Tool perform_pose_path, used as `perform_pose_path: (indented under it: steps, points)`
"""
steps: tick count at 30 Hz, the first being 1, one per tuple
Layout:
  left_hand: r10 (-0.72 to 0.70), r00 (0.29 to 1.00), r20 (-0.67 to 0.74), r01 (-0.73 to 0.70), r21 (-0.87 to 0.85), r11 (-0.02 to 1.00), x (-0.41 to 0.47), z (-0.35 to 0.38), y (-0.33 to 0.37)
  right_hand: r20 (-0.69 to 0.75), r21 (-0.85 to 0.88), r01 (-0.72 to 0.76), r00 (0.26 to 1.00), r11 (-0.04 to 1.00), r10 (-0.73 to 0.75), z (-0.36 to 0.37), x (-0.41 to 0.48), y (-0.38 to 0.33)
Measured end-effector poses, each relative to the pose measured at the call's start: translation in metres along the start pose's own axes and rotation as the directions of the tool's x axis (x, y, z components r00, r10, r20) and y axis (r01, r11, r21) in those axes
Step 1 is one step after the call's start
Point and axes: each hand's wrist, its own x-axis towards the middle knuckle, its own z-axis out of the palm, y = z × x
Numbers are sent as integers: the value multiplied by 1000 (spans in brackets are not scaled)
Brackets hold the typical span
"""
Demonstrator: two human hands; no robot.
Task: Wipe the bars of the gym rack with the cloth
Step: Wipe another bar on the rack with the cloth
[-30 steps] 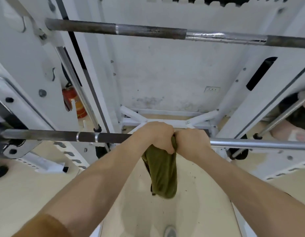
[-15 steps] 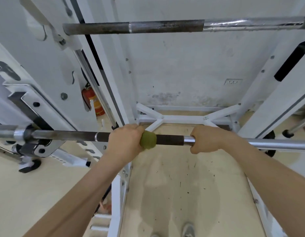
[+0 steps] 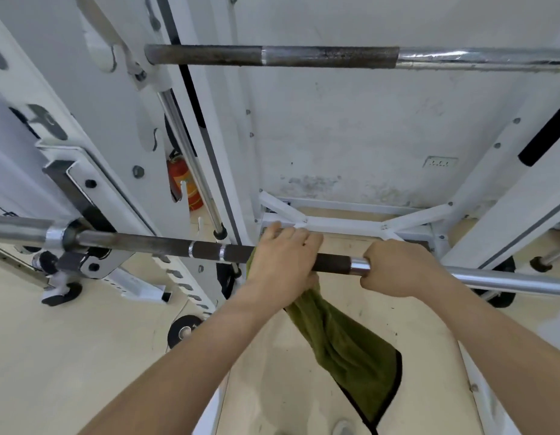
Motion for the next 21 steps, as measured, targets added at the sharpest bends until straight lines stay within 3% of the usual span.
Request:
perform_pose_path:
  steps: [2,5,7,9,11,13,15,17,18,20,21]
  points:
    - [-117,993,12,117,-31,993,-13,-6,-24,2,-25,-19,1000,1000,19,0,1,-2]
    - [-147,989,19,148,-27,989,-24,-11,-43,87,-69,-10,996,998,16,-10,2,-12]
    - [-176,984,14,176,-2,984,-32,-14,-54,99,-41,91,991,995,-86,-17,5,-33]
    - [-273,962,-26,274,42,961,-49,-13,-83,4,41,216,976,976,-216,-20,9,-68]
    - [-448,891,-66,452,59,890,-74,-12,-121,-69,113,299,954,947,-293,-16,16,-104]
    - [-617,787,-20,617,32,786,-94,-16,-147,-71,98,318,947,943,-312,-5,23,-130]
    - [-715,696,61,716,-124,687,-101,-21,-150,-126,69,313,945,947,-303,2,29,-145]
    - [-786,605,122,750,-420,512,-99,-29,-146,-239,175,387,909,905,-342,2,30,-159]
    - [-818,549,170,717,-600,356,-98,-37,-145,-292,265,439,885,859,-362,-2,28,-169]
    - [-818,467,336,451,-886,-106,-98,-57,-142,-354,489,463,880,739,-317,-9,23,-189]
    - [-769,478,425,289,-903,-320,-99,-66,-138,-336,607,427,902,671,-271,-13,20,-197]
